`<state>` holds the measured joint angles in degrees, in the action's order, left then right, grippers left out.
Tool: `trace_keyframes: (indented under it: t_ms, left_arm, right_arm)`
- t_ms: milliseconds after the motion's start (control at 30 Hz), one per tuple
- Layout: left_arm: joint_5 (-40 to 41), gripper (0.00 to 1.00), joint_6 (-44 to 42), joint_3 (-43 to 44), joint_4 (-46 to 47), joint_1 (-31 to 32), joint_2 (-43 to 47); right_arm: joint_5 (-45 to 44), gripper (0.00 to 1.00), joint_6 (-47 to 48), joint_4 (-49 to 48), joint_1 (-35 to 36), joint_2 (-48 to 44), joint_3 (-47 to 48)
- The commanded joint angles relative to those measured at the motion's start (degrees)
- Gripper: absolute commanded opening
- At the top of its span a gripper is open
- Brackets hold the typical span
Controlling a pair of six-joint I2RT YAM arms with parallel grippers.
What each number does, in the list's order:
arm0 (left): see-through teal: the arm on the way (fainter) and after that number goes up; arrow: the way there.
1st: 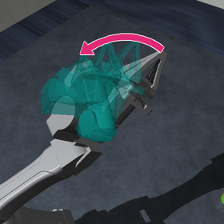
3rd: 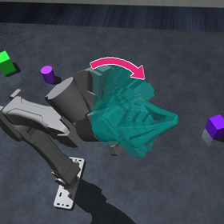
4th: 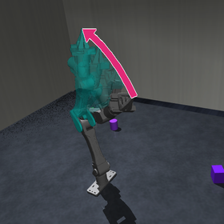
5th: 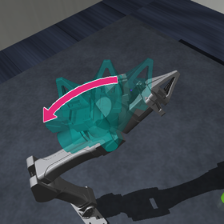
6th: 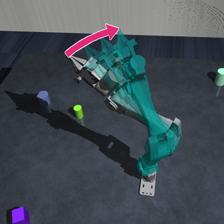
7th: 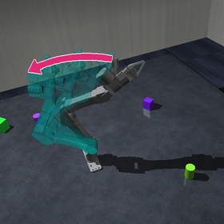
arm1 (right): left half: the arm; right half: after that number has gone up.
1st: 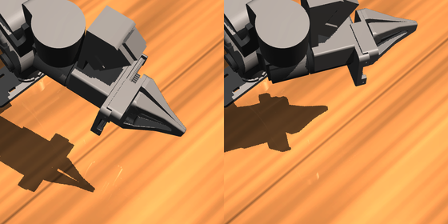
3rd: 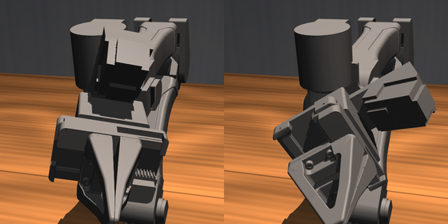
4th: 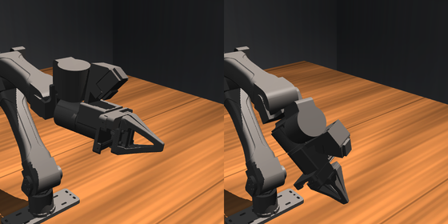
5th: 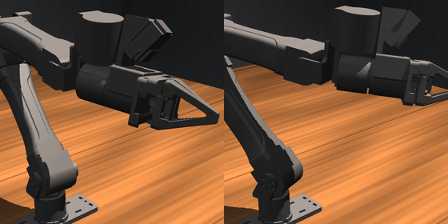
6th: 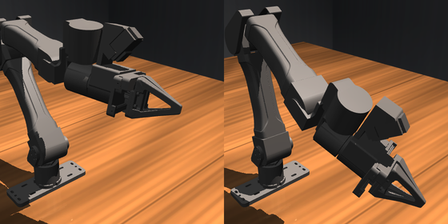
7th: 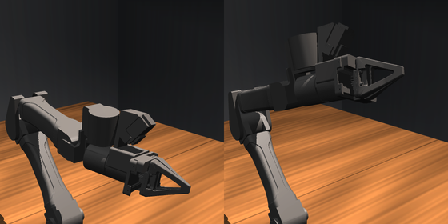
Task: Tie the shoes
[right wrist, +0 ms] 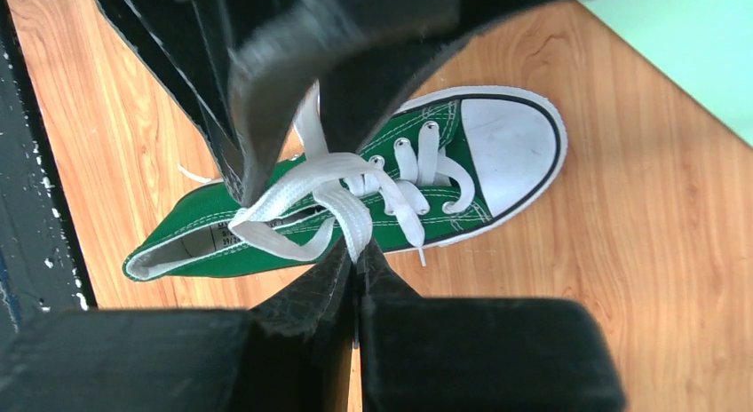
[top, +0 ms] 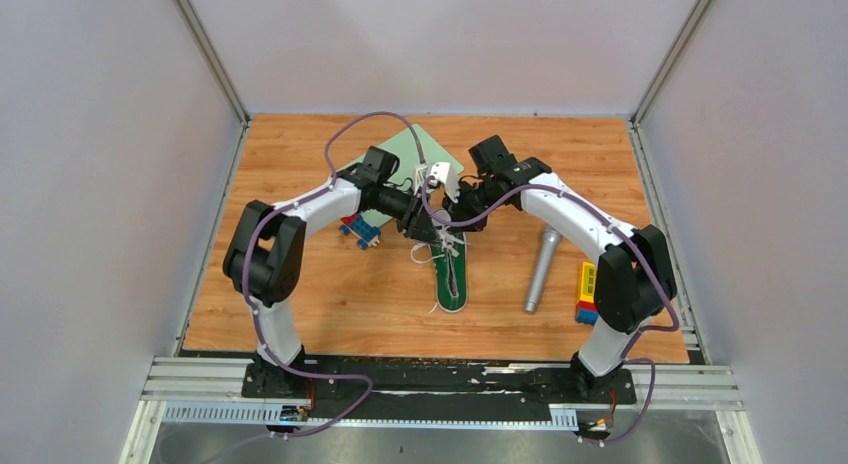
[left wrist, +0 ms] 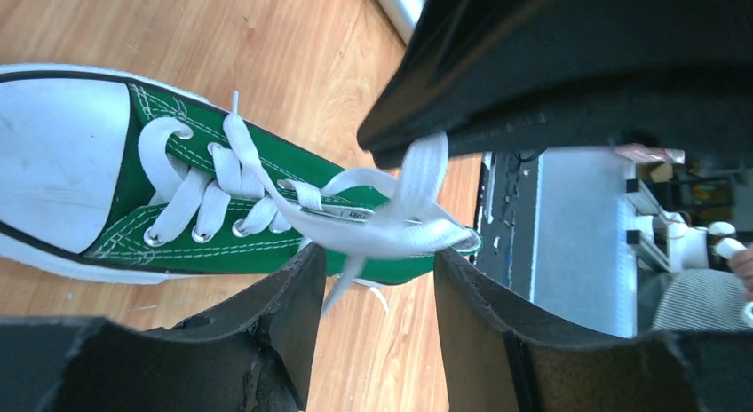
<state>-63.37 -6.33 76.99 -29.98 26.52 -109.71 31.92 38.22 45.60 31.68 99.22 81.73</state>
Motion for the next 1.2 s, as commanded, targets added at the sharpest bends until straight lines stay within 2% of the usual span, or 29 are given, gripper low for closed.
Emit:
trace_keyframes:
  t_ms: [0,33,100,333,633,733,800,900,1067,1167]
  left_arm:
    - [0.0,0.57,14.3,-9.6,26.5,-0.2,7.3]
    - [-2.2,0.58,15.4,-11.6,31.9,-0.1,7.2]
    - [-5.7,0.59,16.7,-11.8,34.6,-0.1,5.6]
    - [-13.8,0.6,18.8,-7.7,36.1,0.1,1.3]
    - [-10.3,0.72,18.8,-2.7,26.0,0.8,0.2]
    - [-8.9,0.73,19.0,-1.0,23.5,0.9,-0.3]
    - [-8.5,0.69,18.3,-0.2,22.0,1.0,-0.8]
    - [-8.3,0.62,15.2,0.5,19.4,1.4,-1.1]
    - [-6.0,0.6,0.8,1.9,8.1,1.7,-0.9]
    - [-4.4,0.58,-4.4,1.7,4.6,1.7,-0.5]
  right_arm:
    - [-1.5,0.05,2.8,-0.4,0.0,-4.3,0.2]
    - [-1.7,0.05,2.9,-0.3,0.0,-4.3,0.1]
    - [-2.2,0.05,2.9,-0.3,0.0,-4.3,-0.1]
    - [-3.3,0.05,2.7,-0.4,0.4,-3.8,0.4]
    - [-3.8,0.06,2.4,-1.1,0.6,-3.7,0.4]
    - [-4.5,0.06,2.6,-1.2,0.6,-3.9,0.3]
    - [-4.5,0.06,2.6,-1.2,0.5,-4.1,0.1]
    - [-5.0,0.05,2.2,-1.2,0.5,-4.1,0.3]
    - [-5.7,0.05,2.0,-1.2,0.4,-4.7,0.3]
    - [-6.0,0.05,2.0,-1.2,0.2,-5.1,0.3]
